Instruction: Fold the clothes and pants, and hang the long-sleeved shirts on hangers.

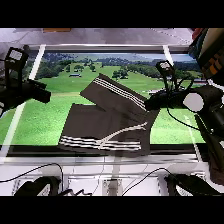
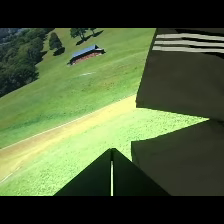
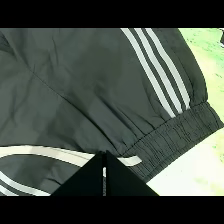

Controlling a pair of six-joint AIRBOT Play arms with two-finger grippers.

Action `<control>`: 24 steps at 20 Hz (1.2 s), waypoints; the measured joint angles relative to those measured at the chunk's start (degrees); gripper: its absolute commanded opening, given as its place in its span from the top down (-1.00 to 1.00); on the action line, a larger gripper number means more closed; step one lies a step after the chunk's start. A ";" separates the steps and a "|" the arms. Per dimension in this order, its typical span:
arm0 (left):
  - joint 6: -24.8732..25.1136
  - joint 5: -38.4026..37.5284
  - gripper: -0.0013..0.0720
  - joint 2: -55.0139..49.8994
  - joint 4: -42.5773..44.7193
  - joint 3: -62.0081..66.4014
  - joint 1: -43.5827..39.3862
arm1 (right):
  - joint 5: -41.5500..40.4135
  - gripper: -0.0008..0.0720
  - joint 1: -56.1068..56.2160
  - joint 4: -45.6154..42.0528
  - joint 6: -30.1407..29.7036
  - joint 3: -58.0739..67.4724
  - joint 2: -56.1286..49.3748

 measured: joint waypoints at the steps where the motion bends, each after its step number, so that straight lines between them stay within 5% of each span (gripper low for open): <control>1: 0.00 0.00 0.95 0.00 0.00 0.00 0.00 | 0.00 0.89 0.00 0.00 0.00 0.00 0.00; 17: 0.00 0.04 0.95 0.00 0.00 0.00 0.00 | -1.42 0.89 -0.13 -0.11 -0.22 0.00 0.00; 24: 0.00 0.11 0.95 0.00 -0.26 0.00 0.00 | 3.85 0.90 -13.49 -5.42 -11.65 -1.60 -0.09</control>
